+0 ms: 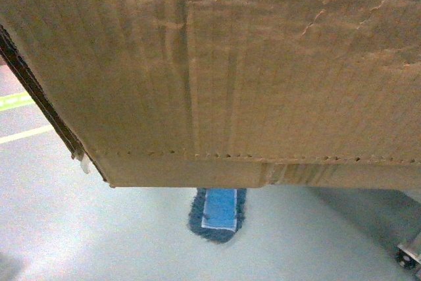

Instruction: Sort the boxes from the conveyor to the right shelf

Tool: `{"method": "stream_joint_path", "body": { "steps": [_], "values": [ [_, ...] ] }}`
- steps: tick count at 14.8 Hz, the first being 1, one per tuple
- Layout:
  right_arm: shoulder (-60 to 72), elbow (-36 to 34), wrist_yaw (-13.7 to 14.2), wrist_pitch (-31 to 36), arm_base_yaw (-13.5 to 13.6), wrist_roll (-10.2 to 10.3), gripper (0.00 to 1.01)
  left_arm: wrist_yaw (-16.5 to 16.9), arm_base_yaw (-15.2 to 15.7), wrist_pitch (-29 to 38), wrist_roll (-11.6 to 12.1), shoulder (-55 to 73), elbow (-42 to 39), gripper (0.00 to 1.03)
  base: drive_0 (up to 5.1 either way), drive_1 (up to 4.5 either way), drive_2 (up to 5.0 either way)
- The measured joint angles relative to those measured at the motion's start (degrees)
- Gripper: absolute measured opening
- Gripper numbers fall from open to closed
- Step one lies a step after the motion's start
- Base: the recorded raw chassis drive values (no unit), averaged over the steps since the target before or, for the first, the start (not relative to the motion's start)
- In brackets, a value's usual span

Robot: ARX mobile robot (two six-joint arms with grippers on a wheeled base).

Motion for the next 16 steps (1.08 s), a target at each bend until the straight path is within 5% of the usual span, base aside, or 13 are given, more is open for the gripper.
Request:
{"method": "stream_joint_path", "body": {
  "steps": [16],
  "values": [
    [0.0,0.0,0.0,0.0,0.0,0.0,0.02,0.0,0.0,0.0,0.0,0.0,0.0,0.02,-1.4,-1.36,-1.4]
  ]
}}
